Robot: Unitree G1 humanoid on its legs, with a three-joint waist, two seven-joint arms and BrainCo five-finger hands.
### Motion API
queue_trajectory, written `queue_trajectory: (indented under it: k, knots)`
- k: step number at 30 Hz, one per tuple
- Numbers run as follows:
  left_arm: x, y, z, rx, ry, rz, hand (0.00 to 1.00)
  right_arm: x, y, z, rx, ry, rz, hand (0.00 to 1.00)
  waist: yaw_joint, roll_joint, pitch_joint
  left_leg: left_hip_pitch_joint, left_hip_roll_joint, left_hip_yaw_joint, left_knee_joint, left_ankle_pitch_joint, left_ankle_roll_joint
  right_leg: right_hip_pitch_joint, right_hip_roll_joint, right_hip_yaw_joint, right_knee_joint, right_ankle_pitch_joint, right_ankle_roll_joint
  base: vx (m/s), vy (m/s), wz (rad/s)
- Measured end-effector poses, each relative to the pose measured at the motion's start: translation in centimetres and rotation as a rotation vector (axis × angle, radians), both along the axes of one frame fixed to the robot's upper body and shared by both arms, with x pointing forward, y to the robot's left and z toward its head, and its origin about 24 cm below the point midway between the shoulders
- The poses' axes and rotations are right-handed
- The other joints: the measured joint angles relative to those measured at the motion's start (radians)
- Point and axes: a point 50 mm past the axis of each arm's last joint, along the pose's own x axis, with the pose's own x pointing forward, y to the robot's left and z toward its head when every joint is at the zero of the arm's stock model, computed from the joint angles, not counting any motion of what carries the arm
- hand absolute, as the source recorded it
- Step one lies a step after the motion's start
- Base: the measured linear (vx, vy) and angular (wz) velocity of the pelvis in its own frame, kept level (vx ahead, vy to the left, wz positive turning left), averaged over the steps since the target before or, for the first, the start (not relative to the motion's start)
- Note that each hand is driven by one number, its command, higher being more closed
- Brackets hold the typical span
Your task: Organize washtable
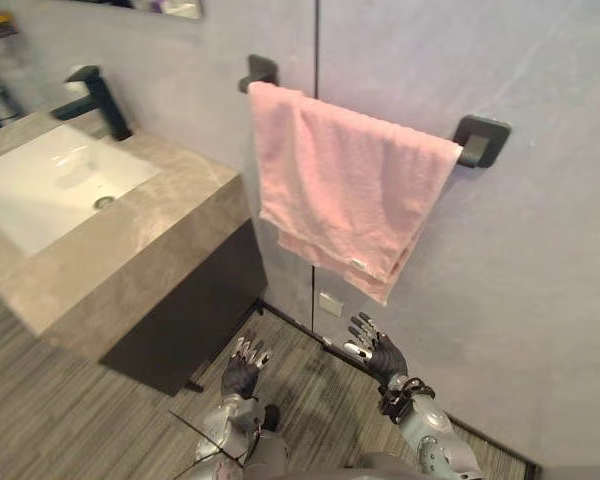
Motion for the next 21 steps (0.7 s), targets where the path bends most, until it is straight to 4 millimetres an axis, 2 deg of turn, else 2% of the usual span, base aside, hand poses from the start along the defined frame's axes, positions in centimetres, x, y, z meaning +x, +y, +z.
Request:
queue_trajectory:
  k: [2, 3, 5, 7, 9, 10, 11, 12, 13, 14, 15, 16, 18, 19, 21]
  knots:
    - [-0.1, -0.2, 0.0, -0.009, 0.002, -0.006, 0.0, -0.1, -0.8, -0.2, 0.012, 0.012, -0.044, 0.0, -0.022, -0.01, 0.005, -0.062, -0.021, 0.137, 0.15, -0.001, 0.007, -0.011, -0.044, -0.115, -0.013, 0.021, -0.004, -0.2, -0.18, 1.89]
    - [0.0, -0.2, 0.0, 0.0, -0.001, -0.03, 0.0, -0.7, -0.9, -0.8, 0.024, 0.043, -0.061, 0.0, -0.025, -0.011, 0.003, -0.06, -0.023, 0.265, 0.287, -0.023, 0.034, -0.005, -0.083, -0.201, -0.018, 0.026, -0.006, -0.12, -0.084, 1.68]
    - [0.3, -0.3, 0.2, 0.005, -0.015, -0.062, 0.0, -1.3, -0.8, -1.2, 0.031, 0.064, -0.067, 0.0, -0.026, -0.009, 0.002, -0.032, 0.001, 0.338, 0.354, -0.058, 0.062, -0.006, -0.108, -0.263, -0.019, 0.029, -0.009, -0.09, -0.026, 1.47]
    - [1.2, -0.7, 0.7, 0.007, -0.047, -0.095, 0.0, -1.8, -0.6, -1.5, 0.037, 0.082, -0.063, 0.0, -0.042, -0.004, -0.002, 0.027, 0.086, 0.474, 0.417, -0.125, 0.084, -0.006, -0.159, -0.385, -0.01, 0.03, -0.01, -0.11, 0.04, 1.75]
    - [1.8, -1.4, 0.9, 0.0, -0.058, -0.129, 0.0, -1.9, -0.7, -1.6, 0.039, 0.086, -0.072, 0.0, -0.059, 0.007, -0.004, 0.056, 0.163, 0.575, 0.43, -0.112, 0.102, 0.006, -0.193, -0.483, 0.028, 0.029, -0.009, -0.1, 0.09, 1.86]
    - [2.3, -2.0, 1.1, -0.014, -0.073, -0.153, 0.0, -1.8, -1.2, -1.5, 0.029, 0.081, -0.078, 0.0, -0.072, 0.012, 0.002, 0.042, 0.136, 0.631, 0.415, -0.089, 0.133, -0.001, -0.2, -0.491, 0.055, 0.029, -0.015, -0.11, 0.123, 2.42]
    - [2.6, -2.5, 1.4, -0.027, -0.083, -0.177, 0.0, -1.8, -1.3, -1.5, 0.027, 0.08, -0.084, 0.0, -0.093, -0.002, -0.004, 0.043, 0.076, 0.62, 0.326, -0.049, 0.189, -0.003, -0.198, -0.435, 0.004, 0.001, -0.017, -0.12, 0.117, 2.5]
    - [2.8, -2.3, 1.4, -0.029, -0.085, -0.177, 0.0, -1.8, -1.2, -1.6, 0.034, 0.08, -0.089, 0.0, -0.11, -0.034, -0.029, 0.092, 0.018, 0.592, 0.173, -0.038, 0.177, 0.012, -0.21, -0.404, -0.07, 0.043, 0.015, -0.12, 0.1, 2.25]
    - [2.9, -2.4, 1.4, -0.043, -0.086, -0.17, 0.0, -1.7, -1.3, -1.5, 0.034, 0.073, -0.096, 0.0, -0.108, -0.016, -0.03, 0.111, 0.039, 0.628, 0.179, -0.08, 0.177, 0.034, -0.216, -0.457, -0.092, 0.08, 0.045, -0.12, 0.17, 2.11]
    - [3.3, -2.5, 1.6, -0.048, -0.096, -0.172, 0.0, -1.1, -1.8, -1.3, 0.03, 0.054, -0.126, 0.0, -0.102, 0.013, -0.028, 0.142, 0.118, 0.706, 0.212, -0.147, 0.083, 0.044, -0.224, -0.54, -0.089, 0.088, 0.056, -0.09, 0.187, 1.73]
    - [3.3, -2.5, 1.4, -0.048, -0.088, -0.172, 0.0, -1.0, -2.0, -1.4, 0.027, 0.055, -0.135, 0.0, -0.103, 0.023, -0.028, 0.156, 0.133, 0.736, 0.19, -0.15, 0.048, 0.044, -0.241, -0.575, -0.079, 0.089, 0.057, -0.1, 0.265, 2.01]
    - [3.2, -2.5, 1.2, -0.052, -0.069, -0.177, 0.0, -0.6, -2.2, -1.6, 0.021, 0.063, -0.143, 0.0, -0.115, 0.031, -0.031, 0.167, 0.136, 0.804, 0.163, -0.132, 0.013, 0.046, -0.28, -0.627, -0.068, 0.096, 0.071, -0.09, 0.303, 1.63]
    - [2.8, -2.3, 0.8, -0.052, -0.048, -0.177, 0.0, -0.6, -2.3, -2.0, 0.024, 0.086, -0.161, 0.0, -0.099, 0.032, -0.03, 0.168, 0.086, 0.806, 0.118, -0.096, 0.027, 0.064, -0.319, -0.646, -0.078, 0.116, 0.101, -0.07, 0.285, 1.2]
    - [2.2, -2.0, 0.5, -0.046, -0.024, -0.177, 0.0, -0.7, -2.2, -2.0, 0.032, 0.089, -0.163, 0.0, -0.101, 0.031, -0.035, 0.175, 0.037, 0.779, 0.066, -0.078, 0.045, 0.083, -0.335, -0.665, -0.116, 0.142, 0.116, -0.05, 0.229, 0.82]
    - [1.9, -1.3, 0.3, -0.025, -0.005, -0.184, 0.0, -0.8, -1.8, -2.1, 0.047, 0.092, -0.164, 0.0, -0.102, 0.04, -0.038, 0.167, -0.018, 0.744, -0.01, -0.055, 0.064, 0.084, -0.346, -0.662, -0.16, 0.192, 0.118, -0.05, 0.314, 0.69]
